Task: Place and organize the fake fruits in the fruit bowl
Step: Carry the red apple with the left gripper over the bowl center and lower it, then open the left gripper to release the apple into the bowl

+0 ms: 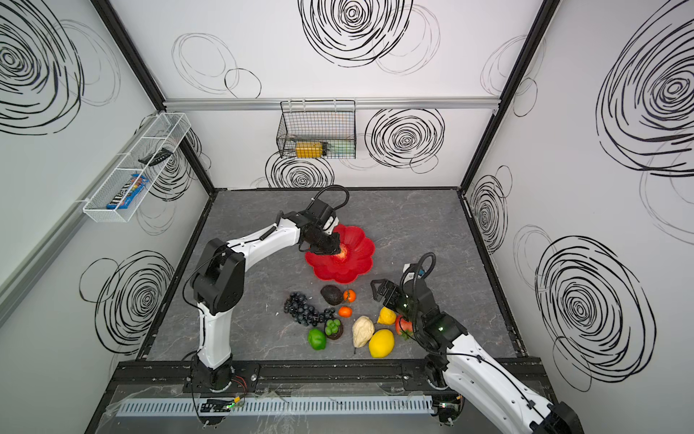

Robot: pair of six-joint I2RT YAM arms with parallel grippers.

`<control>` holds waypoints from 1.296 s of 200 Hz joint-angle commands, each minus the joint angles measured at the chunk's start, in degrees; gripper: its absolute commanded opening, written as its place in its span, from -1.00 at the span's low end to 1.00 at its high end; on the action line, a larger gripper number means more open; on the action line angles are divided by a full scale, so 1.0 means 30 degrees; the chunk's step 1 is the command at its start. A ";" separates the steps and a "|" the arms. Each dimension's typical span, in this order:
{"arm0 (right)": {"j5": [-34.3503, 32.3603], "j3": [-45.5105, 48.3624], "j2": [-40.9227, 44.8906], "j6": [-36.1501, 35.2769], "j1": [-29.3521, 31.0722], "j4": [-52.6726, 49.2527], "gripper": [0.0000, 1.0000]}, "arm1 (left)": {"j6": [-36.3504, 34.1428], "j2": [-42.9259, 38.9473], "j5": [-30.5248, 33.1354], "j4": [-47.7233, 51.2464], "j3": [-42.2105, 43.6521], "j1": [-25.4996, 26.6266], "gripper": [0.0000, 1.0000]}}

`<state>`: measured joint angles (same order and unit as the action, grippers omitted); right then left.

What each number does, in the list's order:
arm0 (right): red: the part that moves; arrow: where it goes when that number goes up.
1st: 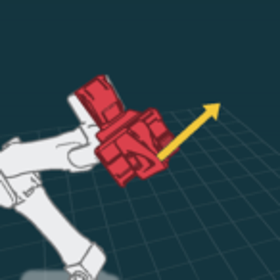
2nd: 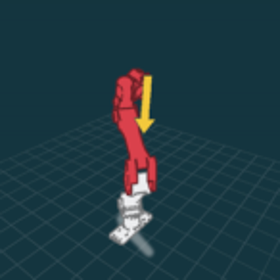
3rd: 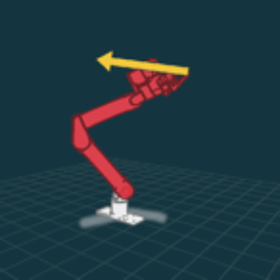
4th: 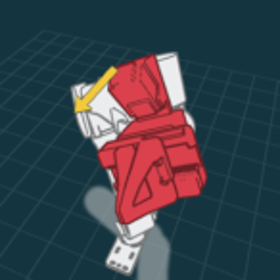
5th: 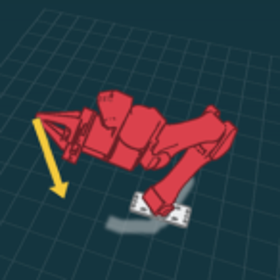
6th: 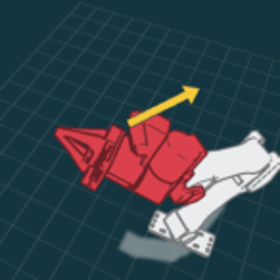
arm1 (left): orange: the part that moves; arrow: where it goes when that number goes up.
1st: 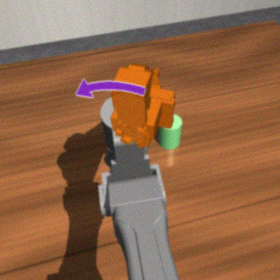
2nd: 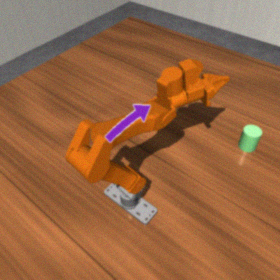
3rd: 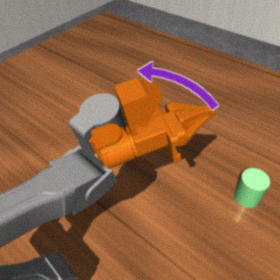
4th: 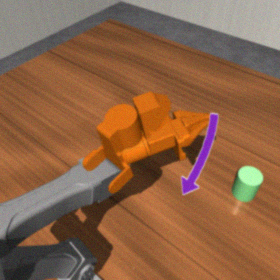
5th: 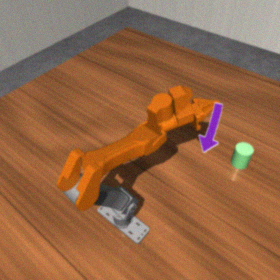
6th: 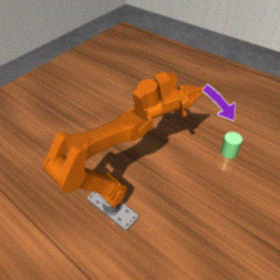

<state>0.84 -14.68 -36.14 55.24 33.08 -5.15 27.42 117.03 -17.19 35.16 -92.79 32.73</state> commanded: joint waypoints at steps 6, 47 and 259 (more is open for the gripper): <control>-0.0061 0.0244 -0.0036 0.0071 -0.0070 0.0343 0.95 | -0.0179 0.0411 0.0340 0.0313 -0.0817 0.0133 -0.60; -0.0122 0.0211 0.0035 0.0043 -0.0062 0.0236 0.95 | -0.0175 0.0410 0.0486 0.0398 -0.1017 0.0164 -0.56; -0.4512 -0.4923 -0.2708 0.0114 0.7071 -0.8935 0.88 | 0.0463 -2.2034 0.7986 -1.5547 2.2880 0.1702 0.04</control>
<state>-7.25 -27.09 -43.33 51.24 50.13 -23.14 28.62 58.33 1.76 -0.69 -30.26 38.46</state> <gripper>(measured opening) 0.944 0.510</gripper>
